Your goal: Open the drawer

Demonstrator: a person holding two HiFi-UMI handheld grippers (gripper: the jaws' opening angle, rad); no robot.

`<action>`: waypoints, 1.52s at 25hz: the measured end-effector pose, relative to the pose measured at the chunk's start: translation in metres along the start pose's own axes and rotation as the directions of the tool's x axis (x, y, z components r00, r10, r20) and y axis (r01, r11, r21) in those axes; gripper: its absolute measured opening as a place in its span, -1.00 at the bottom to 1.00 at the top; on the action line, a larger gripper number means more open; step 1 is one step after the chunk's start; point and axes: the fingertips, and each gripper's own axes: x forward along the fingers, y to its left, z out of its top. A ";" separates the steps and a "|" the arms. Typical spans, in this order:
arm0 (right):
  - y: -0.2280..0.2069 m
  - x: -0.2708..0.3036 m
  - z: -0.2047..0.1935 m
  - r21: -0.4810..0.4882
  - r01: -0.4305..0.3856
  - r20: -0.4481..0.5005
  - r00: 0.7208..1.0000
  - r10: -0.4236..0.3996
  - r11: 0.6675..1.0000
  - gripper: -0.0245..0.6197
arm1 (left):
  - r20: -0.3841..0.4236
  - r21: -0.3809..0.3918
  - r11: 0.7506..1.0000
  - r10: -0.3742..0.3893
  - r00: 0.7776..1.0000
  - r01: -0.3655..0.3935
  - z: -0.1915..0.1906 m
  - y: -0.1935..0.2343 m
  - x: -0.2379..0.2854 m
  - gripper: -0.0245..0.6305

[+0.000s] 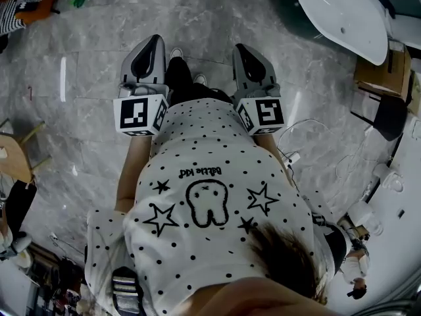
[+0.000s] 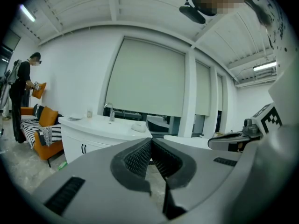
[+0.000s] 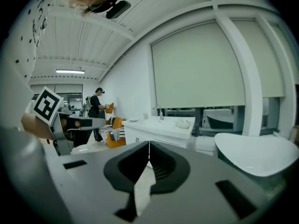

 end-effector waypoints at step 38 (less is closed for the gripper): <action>-0.018 0.143 0.038 0.061 0.145 -0.029 0.989 -0.144 0.987 -0.88 | -0.019 -0.031 0.993 -0.114 0.993 0.113 0.040 0.109 0.124 -0.91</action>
